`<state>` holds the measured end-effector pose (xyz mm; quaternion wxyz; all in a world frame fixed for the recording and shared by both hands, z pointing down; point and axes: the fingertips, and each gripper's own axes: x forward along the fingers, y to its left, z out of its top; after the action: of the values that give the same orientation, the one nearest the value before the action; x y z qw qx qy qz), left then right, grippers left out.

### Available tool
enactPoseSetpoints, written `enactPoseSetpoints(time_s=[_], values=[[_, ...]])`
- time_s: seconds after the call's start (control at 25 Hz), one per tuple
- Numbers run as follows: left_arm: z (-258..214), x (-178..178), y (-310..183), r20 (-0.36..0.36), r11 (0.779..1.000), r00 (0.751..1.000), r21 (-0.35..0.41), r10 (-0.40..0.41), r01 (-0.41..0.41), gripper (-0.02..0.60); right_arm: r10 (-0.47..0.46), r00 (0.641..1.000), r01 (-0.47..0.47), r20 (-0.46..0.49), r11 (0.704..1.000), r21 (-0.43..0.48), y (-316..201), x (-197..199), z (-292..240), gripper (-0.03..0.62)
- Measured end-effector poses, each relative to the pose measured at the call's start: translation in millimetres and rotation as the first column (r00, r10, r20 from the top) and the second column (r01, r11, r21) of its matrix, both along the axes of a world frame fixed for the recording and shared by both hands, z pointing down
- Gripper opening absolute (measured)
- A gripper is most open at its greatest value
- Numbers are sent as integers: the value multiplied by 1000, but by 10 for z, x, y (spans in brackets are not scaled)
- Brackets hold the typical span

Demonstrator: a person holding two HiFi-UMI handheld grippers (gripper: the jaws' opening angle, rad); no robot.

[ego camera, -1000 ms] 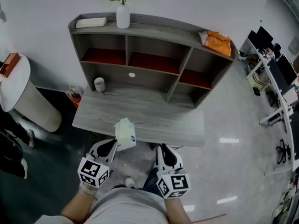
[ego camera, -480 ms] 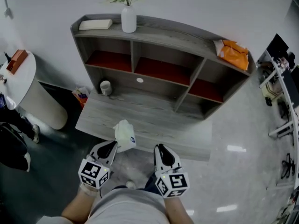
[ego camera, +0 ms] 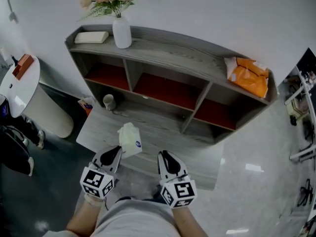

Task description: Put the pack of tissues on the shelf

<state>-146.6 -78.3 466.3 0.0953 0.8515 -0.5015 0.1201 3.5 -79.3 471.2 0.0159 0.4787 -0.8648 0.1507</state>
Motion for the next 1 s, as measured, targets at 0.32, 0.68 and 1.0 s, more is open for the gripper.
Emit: enactPoseSetpoints(time_s=[0.32,0.68,1.0], values=[[-224,601,-544,-6,998,999,31,-48,48,15,-30,999,30,21,999,19,-441,664,-109,51],[-488,1191,-1110,1,995,1000,97,0,0,15,20,998,-22,53,999,37,-654,1270,-198,51],[-554,1564,-1533,4,985,992,117,125,-125,15,157,987,-158,41,987,24,-677,1618,-130,51]])
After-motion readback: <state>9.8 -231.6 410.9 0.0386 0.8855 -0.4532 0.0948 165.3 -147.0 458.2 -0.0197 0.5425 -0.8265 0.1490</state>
